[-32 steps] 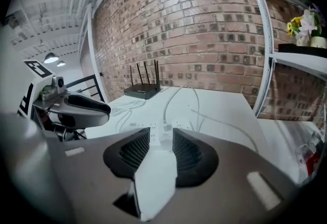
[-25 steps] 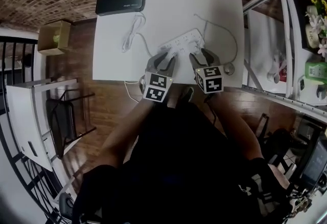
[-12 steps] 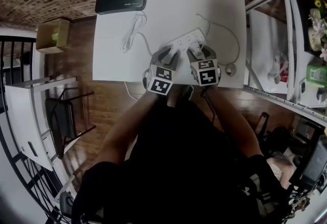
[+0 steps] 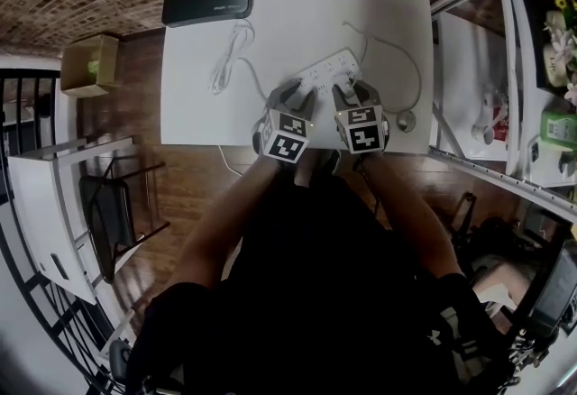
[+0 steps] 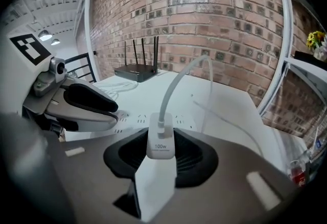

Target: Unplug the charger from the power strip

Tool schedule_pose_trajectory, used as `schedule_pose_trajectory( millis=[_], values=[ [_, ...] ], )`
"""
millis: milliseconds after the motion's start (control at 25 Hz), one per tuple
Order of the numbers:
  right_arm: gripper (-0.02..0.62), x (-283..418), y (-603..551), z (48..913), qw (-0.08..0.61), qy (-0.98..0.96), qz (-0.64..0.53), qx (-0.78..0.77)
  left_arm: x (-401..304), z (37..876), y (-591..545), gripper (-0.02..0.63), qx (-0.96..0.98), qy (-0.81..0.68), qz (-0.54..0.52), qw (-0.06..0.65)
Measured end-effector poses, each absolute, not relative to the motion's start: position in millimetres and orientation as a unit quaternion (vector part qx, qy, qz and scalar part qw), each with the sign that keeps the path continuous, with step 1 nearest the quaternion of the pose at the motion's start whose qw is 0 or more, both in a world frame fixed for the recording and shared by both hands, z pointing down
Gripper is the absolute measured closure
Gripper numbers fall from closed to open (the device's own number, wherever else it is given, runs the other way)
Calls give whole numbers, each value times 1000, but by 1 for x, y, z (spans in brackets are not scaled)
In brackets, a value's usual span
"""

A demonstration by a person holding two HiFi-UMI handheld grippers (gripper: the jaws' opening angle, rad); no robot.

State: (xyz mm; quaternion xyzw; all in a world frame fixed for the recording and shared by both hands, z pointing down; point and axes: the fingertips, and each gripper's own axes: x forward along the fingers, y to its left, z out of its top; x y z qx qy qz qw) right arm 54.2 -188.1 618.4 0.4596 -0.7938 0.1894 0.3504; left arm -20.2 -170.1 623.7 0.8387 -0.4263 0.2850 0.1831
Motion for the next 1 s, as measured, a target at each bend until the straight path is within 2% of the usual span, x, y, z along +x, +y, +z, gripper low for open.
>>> schedule_pose_trajectory(
  millis=[400,1000],
  values=[
    [454,54,-187,617,357,-792,187,459,-4,626,-171,465,843,-408,305,172],
    [454,55,-183,617,352,-790,189,465,12,650,-171,456,827,-357,403,165]
  ],
)
